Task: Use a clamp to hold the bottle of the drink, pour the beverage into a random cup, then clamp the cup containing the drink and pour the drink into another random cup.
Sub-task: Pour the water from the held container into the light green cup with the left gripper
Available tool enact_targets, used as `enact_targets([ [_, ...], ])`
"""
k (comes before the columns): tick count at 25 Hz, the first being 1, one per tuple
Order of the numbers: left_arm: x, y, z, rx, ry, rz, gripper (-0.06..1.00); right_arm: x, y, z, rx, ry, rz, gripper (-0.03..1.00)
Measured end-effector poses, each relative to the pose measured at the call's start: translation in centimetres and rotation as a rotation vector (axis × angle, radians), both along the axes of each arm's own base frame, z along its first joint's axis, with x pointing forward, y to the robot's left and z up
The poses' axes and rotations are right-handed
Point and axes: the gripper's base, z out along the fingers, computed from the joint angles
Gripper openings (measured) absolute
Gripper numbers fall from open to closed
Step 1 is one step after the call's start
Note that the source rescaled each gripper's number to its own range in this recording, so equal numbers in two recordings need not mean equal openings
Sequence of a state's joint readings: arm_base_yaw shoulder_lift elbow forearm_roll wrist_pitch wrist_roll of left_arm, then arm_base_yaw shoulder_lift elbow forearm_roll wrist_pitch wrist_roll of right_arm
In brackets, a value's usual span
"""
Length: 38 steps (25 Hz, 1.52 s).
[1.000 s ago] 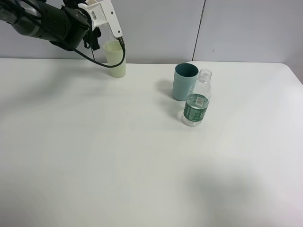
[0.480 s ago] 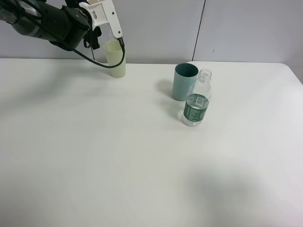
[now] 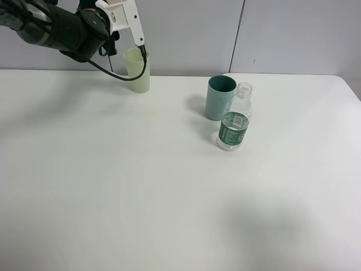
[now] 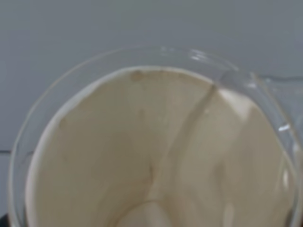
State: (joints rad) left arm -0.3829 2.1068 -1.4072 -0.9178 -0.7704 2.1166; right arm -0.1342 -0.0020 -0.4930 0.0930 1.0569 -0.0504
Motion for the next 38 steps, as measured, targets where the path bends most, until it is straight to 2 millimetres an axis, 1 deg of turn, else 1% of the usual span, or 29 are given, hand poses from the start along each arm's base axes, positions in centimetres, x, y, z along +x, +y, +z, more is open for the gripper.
enact_targets([
  [6,0.3,-0.1,-1.4,0.041,0.004,0.002,0.05,0.0,0.0,0.0,0.0,0.0,0.0,0.66],
  [20,0.4,-0.6,-0.7,0.145,-0.057,-0.061,0.05,0.0,0.0,0.0,0.0,0.0,0.0,0.66],
  [34,0.5,-1.1,-0.3,0.376,-0.065,-0.112,0.05,0.0,0.0,0.0,0.0,0.0,0.0,0.66],
  [38,0.5,-1.6,-0.1,0.441,-0.092,-0.153,0.05,0.0,0.0,0.0,0.0,0.0,0.0,0.66],
])
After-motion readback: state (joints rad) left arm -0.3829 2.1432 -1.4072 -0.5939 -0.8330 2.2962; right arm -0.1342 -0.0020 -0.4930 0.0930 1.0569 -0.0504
